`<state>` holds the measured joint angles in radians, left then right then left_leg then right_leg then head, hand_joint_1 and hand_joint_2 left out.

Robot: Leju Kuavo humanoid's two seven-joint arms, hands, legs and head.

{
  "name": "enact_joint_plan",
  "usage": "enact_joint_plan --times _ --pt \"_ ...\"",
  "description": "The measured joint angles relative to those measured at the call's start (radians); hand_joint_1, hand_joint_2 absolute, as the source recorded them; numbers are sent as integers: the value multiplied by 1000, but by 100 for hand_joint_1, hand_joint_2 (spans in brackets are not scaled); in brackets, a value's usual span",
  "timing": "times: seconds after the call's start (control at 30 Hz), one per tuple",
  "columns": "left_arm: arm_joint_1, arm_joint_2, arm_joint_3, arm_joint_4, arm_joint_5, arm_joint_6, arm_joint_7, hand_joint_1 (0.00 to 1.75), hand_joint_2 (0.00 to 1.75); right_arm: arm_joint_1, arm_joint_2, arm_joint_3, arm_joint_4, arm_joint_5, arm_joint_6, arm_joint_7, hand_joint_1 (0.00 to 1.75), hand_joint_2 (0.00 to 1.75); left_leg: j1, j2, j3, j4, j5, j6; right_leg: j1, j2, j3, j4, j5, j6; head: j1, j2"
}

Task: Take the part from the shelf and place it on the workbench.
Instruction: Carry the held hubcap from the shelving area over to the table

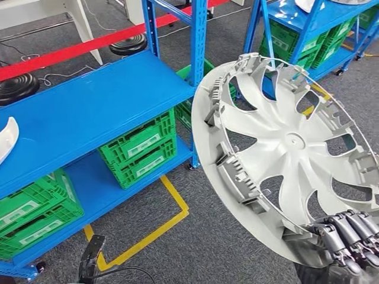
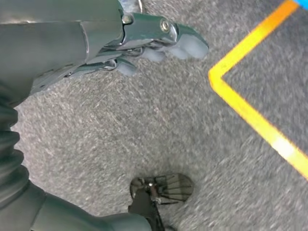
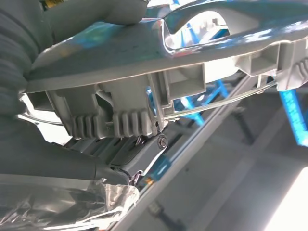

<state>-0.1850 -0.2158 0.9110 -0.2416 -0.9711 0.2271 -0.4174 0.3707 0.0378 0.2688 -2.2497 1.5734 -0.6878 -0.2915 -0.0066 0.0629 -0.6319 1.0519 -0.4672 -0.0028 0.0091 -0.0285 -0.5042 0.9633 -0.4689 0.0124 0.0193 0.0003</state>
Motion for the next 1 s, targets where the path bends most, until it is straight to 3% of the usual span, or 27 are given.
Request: enact_joint_plan --times 0.07,0.1,0.13,0.17,0.23,0.3,0.37,0.43,0.5,0.57,0.63,0.67,0.7,0.77,0.83,0.87,0.93,1.0 --pt "1 5 -1 1 3 -17 0 0 175 0 6 -2 0 0 0 -5 175 175 2 -43 -28 115 -96 -7 -1 26 -30 1 25 -8 -3 0" --pt "2 8 -2 1 3 -27 0 0 175 0 10 -2 1 0 0 -6 175 175 2 -49 -38 170 -119 -8 -1 40 -48 2 37 -8 -4 0" --pt "2 12 -4 1 3 -35 0 0 175 0 13 -2 1 0 0 -8 175 175 2 -52 -39 203 -115 -8 -1 55 -65 3 49 -8 -4 0" --pt "1 16 -6 1 3 -41 0 0 175 -1 16 -3 1 0 0 -9 175 175 3 -55 -26 209 -92 -8 -2 68 -82 5 61 -6 -4 0" --pt "-1 22 -9 1 2 -48 0 0 175 -1 22 -3 1 0 0 -11 175 175 7 -78 46 119 -35 -6 -4 93 -111 13 82 1 -4 0" --pt "-2 25 -13 1 2 -51 0 0 175 -2 26 -3 1 0 0 -11 175 175 12 -121 129 -9 -34 -2 -4 114 -135 27 96 10 -5 0" --pt "-2 25 -17 1 2 -53 0 0 175 -2 28 -3 0 0 0 -12 175 175 12 -134 159 -64 -54 8 -3 133 -150 35 111 20 -4 0" --pt "-2 25 -19 1 2 -53 0 0 175 -1 30 -3 0 -1 0 -12 175 175 13 -111 154 -67 -50 23 -5 140 -162 40 118 29 -3 0" --pt "-2 25 -21 2 2 -53 0 0 175 -1 32 -4 0 -1 0 -12 175 175 15 -87 147 -68 -39 37 -5 102 -189 94 79 38 3 0" --pt "1 27 -23 2 2 -53 1 0 175 -3 32 -5 0 -1 0 -12 175 175 12 -62 136 -67 -30 43 -6 52 -242 232 -2 47 9 0" --pt "5 29 -23 2 2 -54 3 0 175 -3 32 -6 0 -1 0 -13 175 175 11 -34 124 -66 -21 42 -10 35 -272 339 -53 52 9 0" --pt "5 30 -24 2 2 -55 5 0 175 -3 33 -6 0 -1 0 -14 175 175 10 -21 120 -66 -19 41 -11 32 -258 337 -51 53 9 0" --pt "5 30 -24 2 2 -56 8 0 175 -2 34 -7 0 -1 0 -15 175 175 10 -9 118 -66 -17 39 -12 27 -221 292 -33 51 9 0" --pt "4 32 -27 2 0 -60 15 0 175 -2 37 -8 0 -1 0 -19 175 175 9 12 118 -66 -15 35 -8 -8 -117 143 8 46 9 0" --pt "3 35 -31 2 -3 -64 20 0 175 -2 42 -11 0 -1 0 -26 175 175 5 29 117 -64 -14 26 -1 -38 -59 49 24 36 8 0" --pt "3 37 -33 2 -4 -65 24 0 175 -1 46 -12 0 -1 0 -30 175 175 3 37 117 -64 -12 21 2 -39 -57 40 21 32 8 0" --pt "0 38 -38 2 -4 -64 32 0 175 4 53 -16 -1 -1 0 -38 175 175 3 49 115 -64 -12 9 2 -17 -64 39 29 20 7 0" --pt "-3 41 -45 2 -5 -58 38 0 175 10 62 -19 -4 -1 0 -43 175 175 6 14 99 -30 -41 -2 -3 3 -68 33 37 7 5 0"
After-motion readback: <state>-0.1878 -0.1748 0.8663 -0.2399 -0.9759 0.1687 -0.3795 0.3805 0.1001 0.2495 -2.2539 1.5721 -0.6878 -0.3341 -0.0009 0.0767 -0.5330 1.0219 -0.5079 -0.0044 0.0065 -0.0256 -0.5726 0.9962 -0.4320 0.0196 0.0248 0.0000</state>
